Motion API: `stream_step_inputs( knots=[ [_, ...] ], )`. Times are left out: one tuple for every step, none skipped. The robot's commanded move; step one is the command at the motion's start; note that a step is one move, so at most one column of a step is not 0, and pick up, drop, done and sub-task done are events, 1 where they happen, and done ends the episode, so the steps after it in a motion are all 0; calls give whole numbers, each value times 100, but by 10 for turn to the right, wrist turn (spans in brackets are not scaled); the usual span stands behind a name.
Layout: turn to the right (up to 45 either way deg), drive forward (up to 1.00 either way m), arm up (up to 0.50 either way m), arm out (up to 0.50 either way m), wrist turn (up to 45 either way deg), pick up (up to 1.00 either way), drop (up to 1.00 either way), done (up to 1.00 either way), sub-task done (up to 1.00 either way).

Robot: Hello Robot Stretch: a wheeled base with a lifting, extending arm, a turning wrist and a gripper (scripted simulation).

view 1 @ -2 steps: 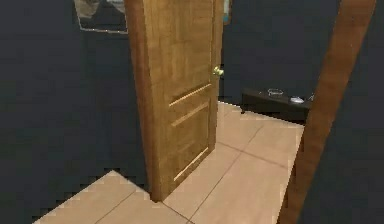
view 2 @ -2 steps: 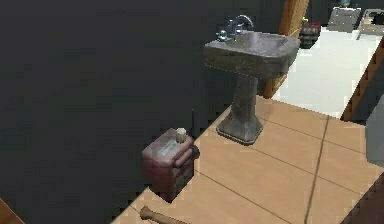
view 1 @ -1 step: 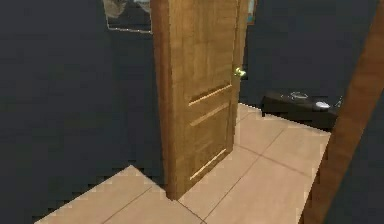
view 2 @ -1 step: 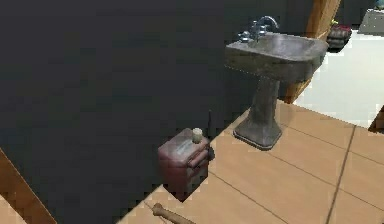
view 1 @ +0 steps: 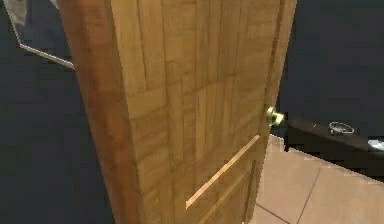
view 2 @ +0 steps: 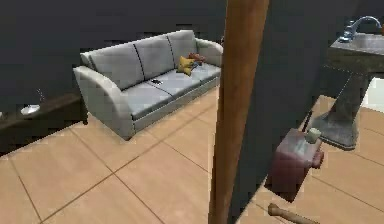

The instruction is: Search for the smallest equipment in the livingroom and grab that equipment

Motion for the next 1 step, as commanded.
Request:
stream_step_inputs(
  knots=[
    [450,0,0,0,0,0,0,0,0]
  ],
)
